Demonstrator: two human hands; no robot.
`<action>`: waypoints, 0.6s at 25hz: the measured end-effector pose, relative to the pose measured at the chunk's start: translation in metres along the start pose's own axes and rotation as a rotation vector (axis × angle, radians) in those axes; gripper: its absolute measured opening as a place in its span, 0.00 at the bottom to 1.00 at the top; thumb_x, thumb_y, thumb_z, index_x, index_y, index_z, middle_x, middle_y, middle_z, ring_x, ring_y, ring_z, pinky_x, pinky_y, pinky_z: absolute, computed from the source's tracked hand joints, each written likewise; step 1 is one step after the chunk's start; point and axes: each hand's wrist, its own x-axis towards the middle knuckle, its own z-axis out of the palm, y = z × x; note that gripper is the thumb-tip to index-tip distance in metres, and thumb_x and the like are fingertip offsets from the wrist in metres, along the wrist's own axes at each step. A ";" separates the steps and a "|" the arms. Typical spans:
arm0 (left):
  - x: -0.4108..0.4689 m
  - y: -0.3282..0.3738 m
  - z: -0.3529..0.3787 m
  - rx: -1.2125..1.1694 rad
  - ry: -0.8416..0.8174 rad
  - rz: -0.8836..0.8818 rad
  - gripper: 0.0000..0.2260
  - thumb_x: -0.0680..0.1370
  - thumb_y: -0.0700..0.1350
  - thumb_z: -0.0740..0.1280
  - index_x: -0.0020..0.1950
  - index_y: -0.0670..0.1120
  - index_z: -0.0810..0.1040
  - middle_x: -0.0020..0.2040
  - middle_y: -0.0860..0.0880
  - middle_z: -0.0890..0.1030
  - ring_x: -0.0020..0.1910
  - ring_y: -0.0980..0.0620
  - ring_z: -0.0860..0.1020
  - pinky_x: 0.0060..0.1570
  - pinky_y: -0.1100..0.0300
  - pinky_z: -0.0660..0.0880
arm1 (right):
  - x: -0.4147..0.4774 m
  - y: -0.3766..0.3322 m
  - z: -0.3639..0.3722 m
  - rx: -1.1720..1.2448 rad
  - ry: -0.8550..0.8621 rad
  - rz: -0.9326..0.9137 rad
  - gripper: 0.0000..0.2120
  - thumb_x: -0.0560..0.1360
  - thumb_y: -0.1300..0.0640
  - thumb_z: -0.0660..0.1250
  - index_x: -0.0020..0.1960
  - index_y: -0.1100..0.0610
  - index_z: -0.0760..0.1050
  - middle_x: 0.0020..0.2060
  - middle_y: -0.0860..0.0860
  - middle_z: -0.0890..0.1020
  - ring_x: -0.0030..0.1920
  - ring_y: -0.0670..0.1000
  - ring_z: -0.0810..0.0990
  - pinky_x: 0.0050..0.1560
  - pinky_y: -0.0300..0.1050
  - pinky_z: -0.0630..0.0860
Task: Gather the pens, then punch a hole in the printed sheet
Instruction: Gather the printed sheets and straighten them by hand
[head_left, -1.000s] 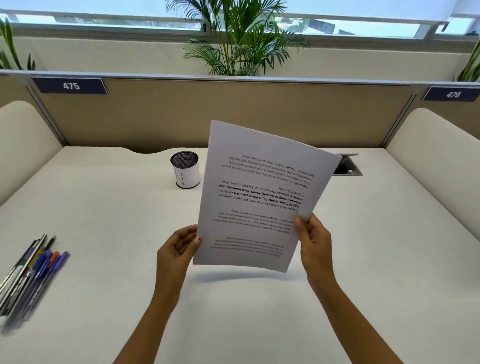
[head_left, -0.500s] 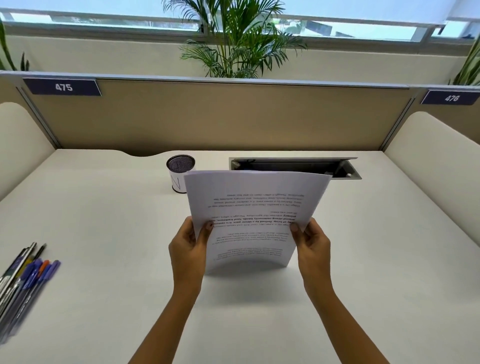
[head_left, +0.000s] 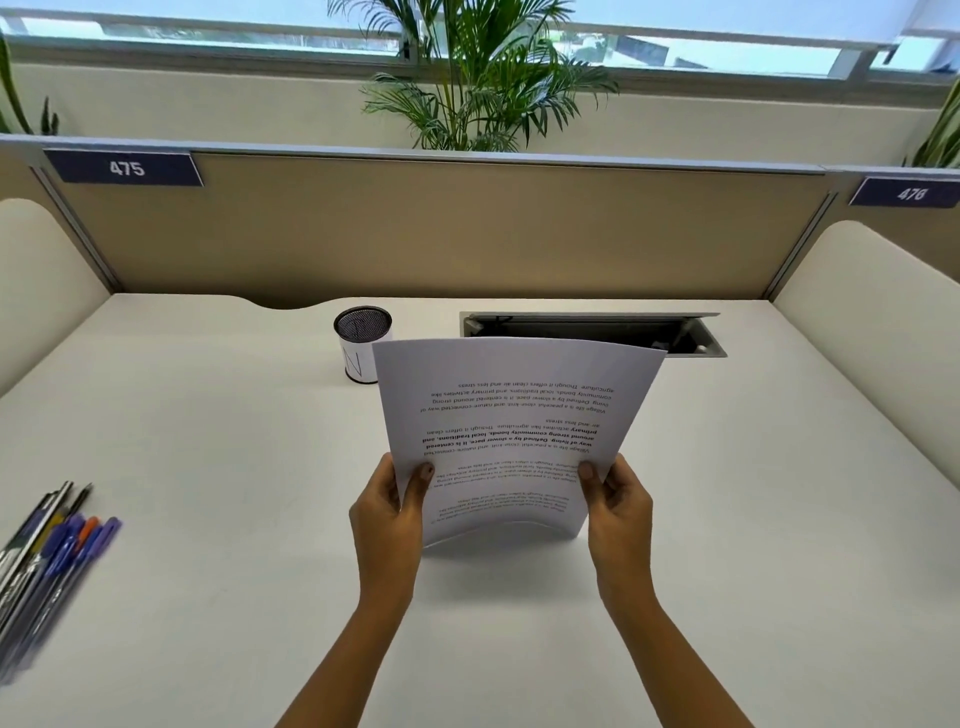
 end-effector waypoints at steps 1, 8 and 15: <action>0.000 -0.001 0.001 0.002 0.003 0.007 0.05 0.77 0.47 0.66 0.50 0.57 0.77 0.47 0.56 0.83 0.45 0.51 0.81 0.43 0.60 0.80 | 0.000 0.000 0.000 0.001 0.006 -0.003 0.09 0.79 0.59 0.62 0.49 0.47 0.78 0.45 0.42 0.85 0.44 0.41 0.81 0.41 0.31 0.77; -0.005 -0.012 0.003 0.052 0.037 0.003 0.03 0.78 0.44 0.65 0.47 0.49 0.78 0.42 0.51 0.83 0.40 0.47 0.78 0.36 0.63 0.75 | -0.003 0.011 -0.001 -0.046 0.040 0.040 0.05 0.78 0.58 0.64 0.48 0.49 0.77 0.43 0.43 0.85 0.45 0.46 0.82 0.39 0.32 0.77; 0.004 -0.005 0.004 -0.103 0.173 -0.056 0.07 0.77 0.46 0.66 0.41 0.57 0.78 0.39 0.60 0.83 0.37 0.60 0.79 0.34 0.69 0.76 | -0.022 0.018 -0.003 -0.008 0.243 0.259 0.26 0.71 0.53 0.73 0.65 0.49 0.67 0.65 0.46 0.74 0.65 0.46 0.71 0.60 0.38 0.68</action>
